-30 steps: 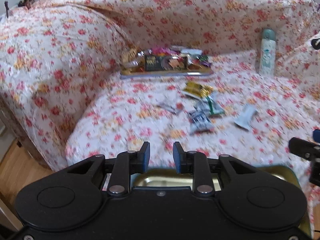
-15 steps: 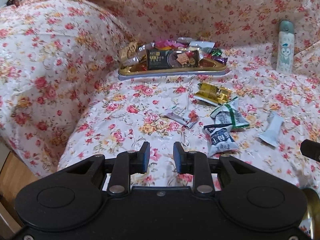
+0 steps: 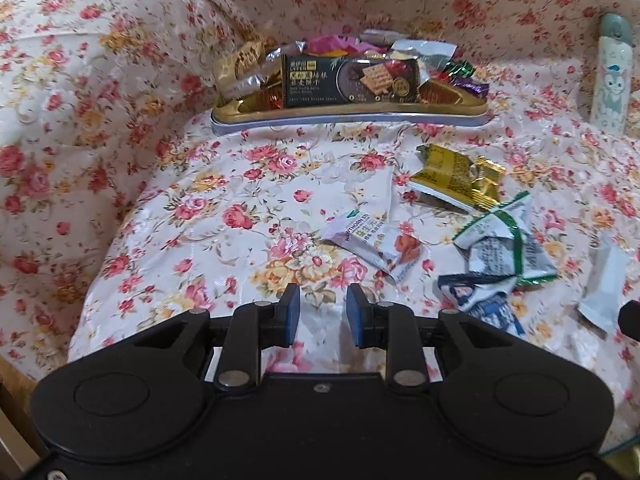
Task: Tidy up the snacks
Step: 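Move the left tool to the white hawthorn packet while the right tool reaches a white packet, then close the left tool on the white hawthorn packet while the right tool grasps the white packet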
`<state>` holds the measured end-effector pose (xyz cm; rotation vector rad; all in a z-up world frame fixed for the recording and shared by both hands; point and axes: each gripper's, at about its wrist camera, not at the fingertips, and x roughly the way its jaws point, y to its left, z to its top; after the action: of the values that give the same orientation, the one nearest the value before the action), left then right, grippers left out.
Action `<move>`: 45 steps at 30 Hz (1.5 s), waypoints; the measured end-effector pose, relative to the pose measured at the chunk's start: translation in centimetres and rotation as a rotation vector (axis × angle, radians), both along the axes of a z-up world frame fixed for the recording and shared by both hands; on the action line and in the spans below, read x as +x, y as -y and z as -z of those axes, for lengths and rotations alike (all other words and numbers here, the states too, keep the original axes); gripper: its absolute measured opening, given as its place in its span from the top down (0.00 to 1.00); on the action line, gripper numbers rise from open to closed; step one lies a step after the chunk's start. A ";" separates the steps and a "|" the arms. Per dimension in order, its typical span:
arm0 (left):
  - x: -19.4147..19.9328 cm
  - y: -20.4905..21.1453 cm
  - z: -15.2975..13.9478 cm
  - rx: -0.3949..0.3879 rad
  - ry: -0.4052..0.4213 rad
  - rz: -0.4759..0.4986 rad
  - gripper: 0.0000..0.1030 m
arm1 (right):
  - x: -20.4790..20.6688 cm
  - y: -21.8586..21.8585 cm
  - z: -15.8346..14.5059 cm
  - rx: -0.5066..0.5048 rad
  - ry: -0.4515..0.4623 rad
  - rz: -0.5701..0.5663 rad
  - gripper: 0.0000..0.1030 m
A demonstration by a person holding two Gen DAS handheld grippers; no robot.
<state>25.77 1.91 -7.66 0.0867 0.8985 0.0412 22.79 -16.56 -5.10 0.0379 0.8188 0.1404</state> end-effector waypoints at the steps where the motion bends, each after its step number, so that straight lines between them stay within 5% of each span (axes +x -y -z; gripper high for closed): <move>1: 0.3 -0.1 0.2 -0.003 -0.005 -0.002 0.65 | 0.4 0.1 0.3 0.001 -0.008 0.004 0.47; 17: 2.6 -2.0 0.8 -0.043 -0.017 -0.040 0.47 | 4.5 0.1 3.4 0.036 -0.093 0.030 0.50; 27: 2.9 -2.0 0.8 -0.043 -0.029 -0.056 0.44 | 6.9 0.1 4.1 -0.017 -0.047 0.005 0.79; 34: 3.0 -2.0 0.8 -0.036 -0.038 -0.067 0.43 | 8.1 0.6 4.7 -0.040 0.021 -0.008 0.79; 37: 3.0 -2.0 0.8 -0.038 -0.040 -0.072 0.43 | 8.5 0.8 4.8 -0.030 0.035 0.005 0.64; 45: 3.1 -2.0 0.8 -0.042 -0.043 -0.073 0.43 | 9.3 1.2 5.0 0.027 0.046 0.056 0.60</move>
<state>28.83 3.95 -8.46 0.0163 0.9453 0.0885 32.12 -17.72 -10.13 0.0824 0.7693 0.0990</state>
